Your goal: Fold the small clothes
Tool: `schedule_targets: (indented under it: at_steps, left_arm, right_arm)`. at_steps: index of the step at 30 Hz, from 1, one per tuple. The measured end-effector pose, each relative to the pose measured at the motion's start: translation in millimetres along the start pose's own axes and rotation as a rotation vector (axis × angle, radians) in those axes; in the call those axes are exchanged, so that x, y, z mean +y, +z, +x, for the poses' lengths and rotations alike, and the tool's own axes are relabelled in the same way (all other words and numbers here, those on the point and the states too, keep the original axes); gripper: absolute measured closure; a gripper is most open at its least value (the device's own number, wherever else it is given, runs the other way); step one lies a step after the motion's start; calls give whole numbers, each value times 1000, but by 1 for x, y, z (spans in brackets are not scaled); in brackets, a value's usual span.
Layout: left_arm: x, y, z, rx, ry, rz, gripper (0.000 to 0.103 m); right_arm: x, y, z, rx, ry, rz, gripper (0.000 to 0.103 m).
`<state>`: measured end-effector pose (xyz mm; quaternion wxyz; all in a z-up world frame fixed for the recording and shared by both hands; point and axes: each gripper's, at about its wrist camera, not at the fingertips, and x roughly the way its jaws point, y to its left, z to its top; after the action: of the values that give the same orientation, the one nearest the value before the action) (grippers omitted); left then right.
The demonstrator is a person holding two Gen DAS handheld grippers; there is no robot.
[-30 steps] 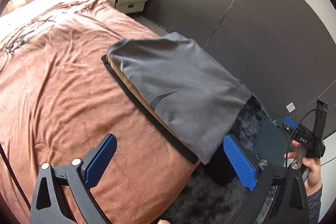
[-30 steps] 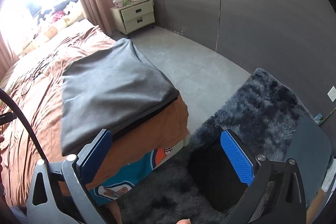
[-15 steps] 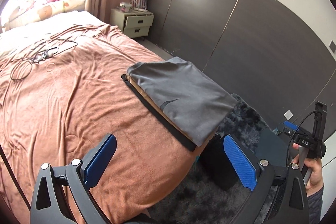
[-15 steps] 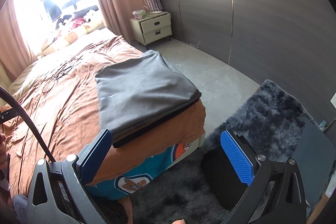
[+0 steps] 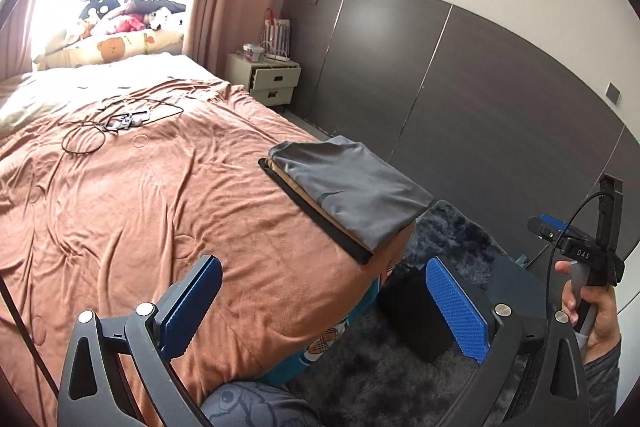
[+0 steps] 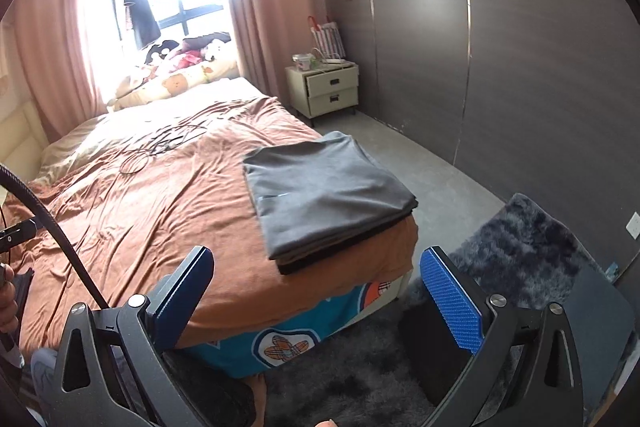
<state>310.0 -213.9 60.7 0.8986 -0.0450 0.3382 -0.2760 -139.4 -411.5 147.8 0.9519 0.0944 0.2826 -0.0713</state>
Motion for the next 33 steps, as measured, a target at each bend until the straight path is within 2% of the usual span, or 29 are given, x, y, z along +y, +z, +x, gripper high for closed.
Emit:
schedule_targets:
  at_steps: [8,16,21,33]
  left_arm:
    - [-5,-39,-56,-60,33,4,1]
    - [-14,-77,-108,-148,72,14,0]
    - [-21,-104,-132,-159,149,49,0]
    - [-26,-166,-181,-224,246,59,0]
  right_arm:
    - [18,-32,-44,-45,46,-35,0]
    - [40,-68,-70,-106,48,-74,0]
    - [45,-86,-80,-114,74,-76,0]
    - [69,-129,-111,-126,112,-110,0]
